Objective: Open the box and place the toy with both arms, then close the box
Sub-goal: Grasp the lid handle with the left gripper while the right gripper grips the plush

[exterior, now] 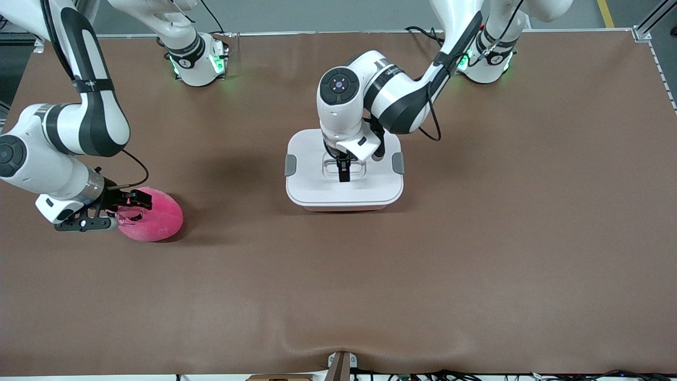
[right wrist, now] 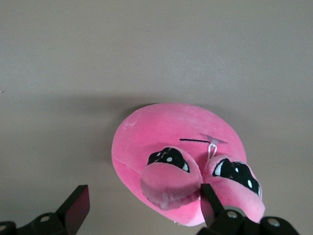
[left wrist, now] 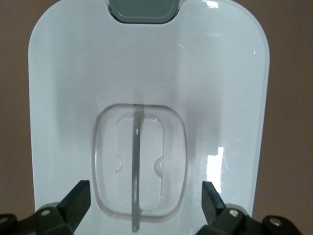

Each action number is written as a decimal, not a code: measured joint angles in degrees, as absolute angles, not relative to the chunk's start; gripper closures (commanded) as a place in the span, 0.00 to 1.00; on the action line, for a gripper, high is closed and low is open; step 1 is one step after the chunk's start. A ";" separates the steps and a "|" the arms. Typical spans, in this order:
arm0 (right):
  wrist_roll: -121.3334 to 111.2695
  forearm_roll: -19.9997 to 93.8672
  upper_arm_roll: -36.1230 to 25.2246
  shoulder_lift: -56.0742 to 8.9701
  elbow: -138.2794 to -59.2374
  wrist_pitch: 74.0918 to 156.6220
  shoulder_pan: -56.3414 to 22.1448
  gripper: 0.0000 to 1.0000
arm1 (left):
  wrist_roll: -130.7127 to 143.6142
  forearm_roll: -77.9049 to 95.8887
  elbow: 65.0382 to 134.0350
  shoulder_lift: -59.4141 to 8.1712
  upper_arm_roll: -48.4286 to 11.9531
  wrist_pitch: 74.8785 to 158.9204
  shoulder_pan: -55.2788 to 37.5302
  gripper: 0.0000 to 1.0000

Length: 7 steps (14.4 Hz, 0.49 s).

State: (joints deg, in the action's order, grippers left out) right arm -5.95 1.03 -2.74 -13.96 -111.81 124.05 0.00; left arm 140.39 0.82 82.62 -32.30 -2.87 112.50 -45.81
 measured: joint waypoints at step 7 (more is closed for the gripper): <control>-6.33 0.77 -2.92 -14.75 -113.46 126.36 0.02 0.08 | 137.17 0.88 82.62 -33.21 -3.61 112.68 -45.81 1.00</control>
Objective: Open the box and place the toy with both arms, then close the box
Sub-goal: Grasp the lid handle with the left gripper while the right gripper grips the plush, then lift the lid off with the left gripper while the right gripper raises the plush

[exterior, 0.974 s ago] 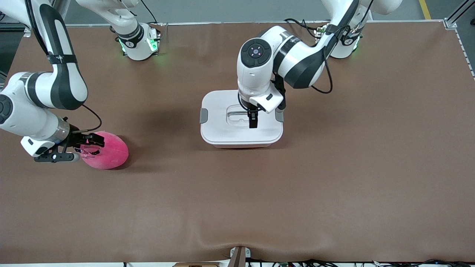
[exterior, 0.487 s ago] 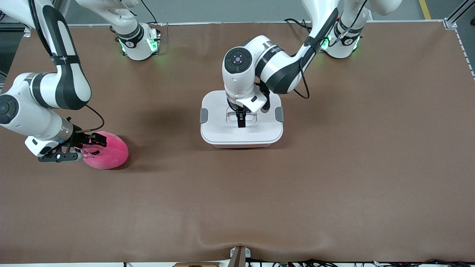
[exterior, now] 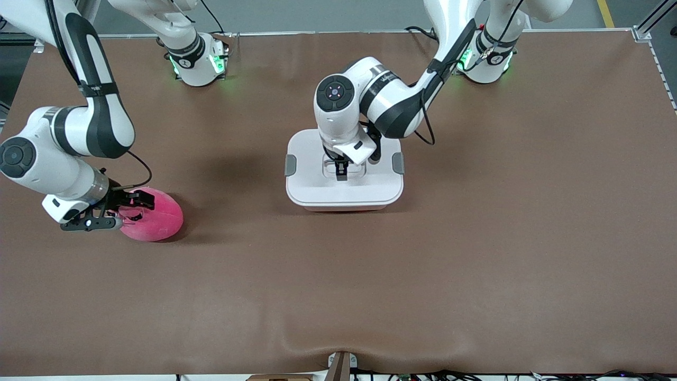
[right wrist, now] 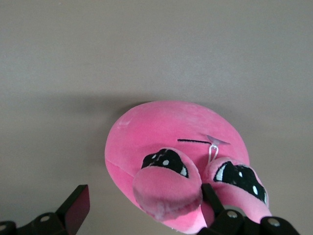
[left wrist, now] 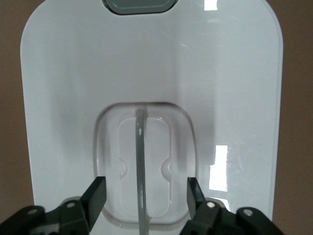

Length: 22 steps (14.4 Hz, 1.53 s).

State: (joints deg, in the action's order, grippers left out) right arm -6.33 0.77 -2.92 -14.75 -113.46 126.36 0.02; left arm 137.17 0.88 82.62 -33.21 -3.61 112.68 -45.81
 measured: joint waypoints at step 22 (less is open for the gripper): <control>-6.64 0.63 -2.72 -17.18 -112.03 130.49 -0.33 1.00 | 137.29 1.54 82.14 -30.89 -3.78 111.43 -44.89 1.00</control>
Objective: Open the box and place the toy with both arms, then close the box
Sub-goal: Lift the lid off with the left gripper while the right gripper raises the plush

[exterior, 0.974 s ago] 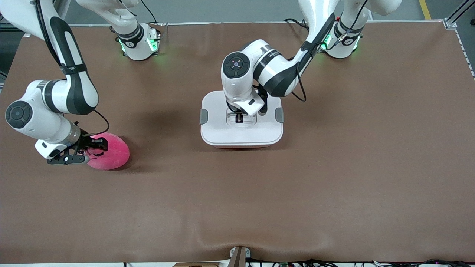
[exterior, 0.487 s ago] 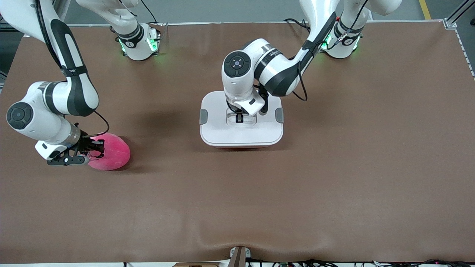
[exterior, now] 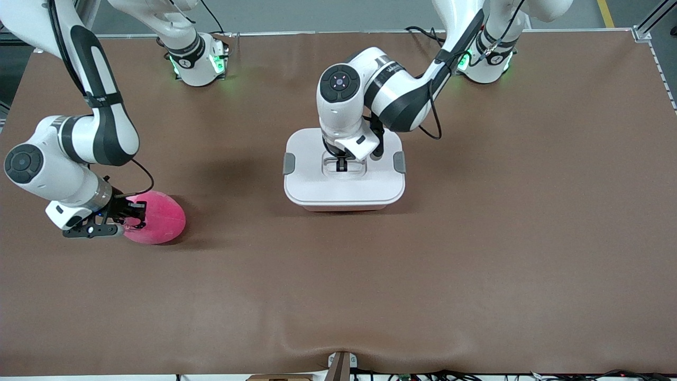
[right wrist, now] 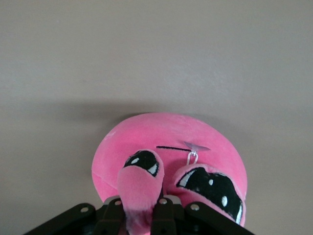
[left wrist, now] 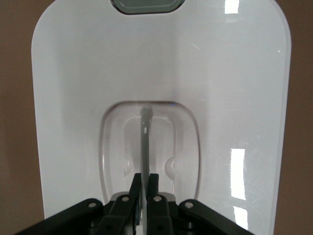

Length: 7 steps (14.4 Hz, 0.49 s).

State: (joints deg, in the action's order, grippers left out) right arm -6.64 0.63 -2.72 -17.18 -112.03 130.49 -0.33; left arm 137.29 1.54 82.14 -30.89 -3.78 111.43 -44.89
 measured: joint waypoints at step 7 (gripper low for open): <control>-6.90 0.63 -2.18 -16.02 -105.40 126.78 -9.88 1.00 | 135.93 1.82 81.94 -27.60 -3.76 108.46 -40.40 1.00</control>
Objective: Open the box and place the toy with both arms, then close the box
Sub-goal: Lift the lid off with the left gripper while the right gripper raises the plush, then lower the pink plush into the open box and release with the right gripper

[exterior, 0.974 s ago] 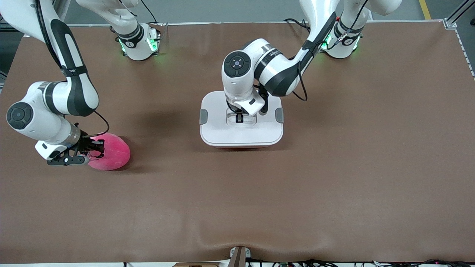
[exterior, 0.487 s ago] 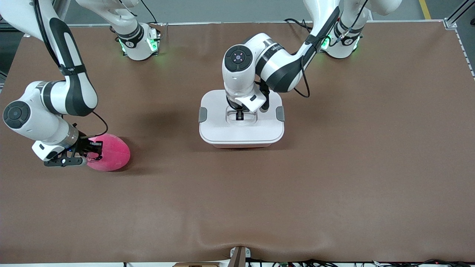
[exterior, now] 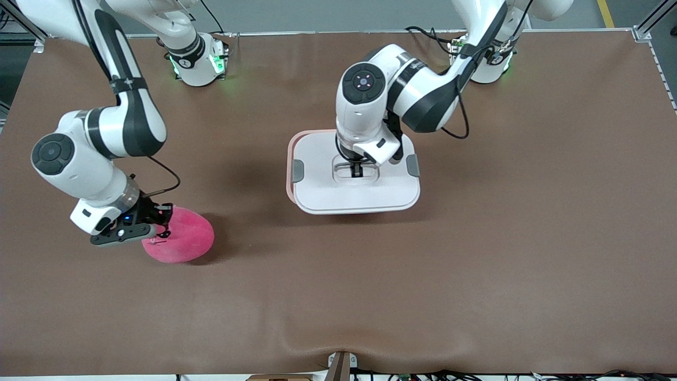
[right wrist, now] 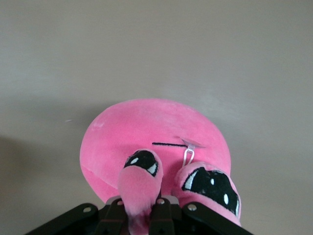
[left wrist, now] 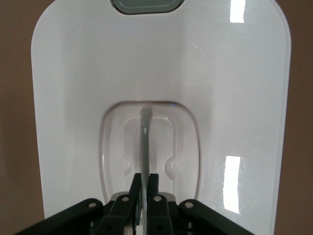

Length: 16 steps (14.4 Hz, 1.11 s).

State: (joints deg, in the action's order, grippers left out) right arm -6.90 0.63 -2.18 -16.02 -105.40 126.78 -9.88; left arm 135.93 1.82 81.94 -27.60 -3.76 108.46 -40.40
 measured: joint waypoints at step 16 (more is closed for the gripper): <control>-24.99 -6.43 -1.86 -5.25 -103.93 111.22 -36.10 1.00 | 118.58 1.91 81.81 -18.62 -3.62 97.59 -23.12 1.00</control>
State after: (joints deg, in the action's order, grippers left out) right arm -24.99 -6.43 -1.86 -5.25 -103.93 111.22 -36.10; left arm 118.58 1.91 81.81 -18.62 -3.62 97.59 -23.12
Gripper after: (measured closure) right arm 0.872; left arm 0.934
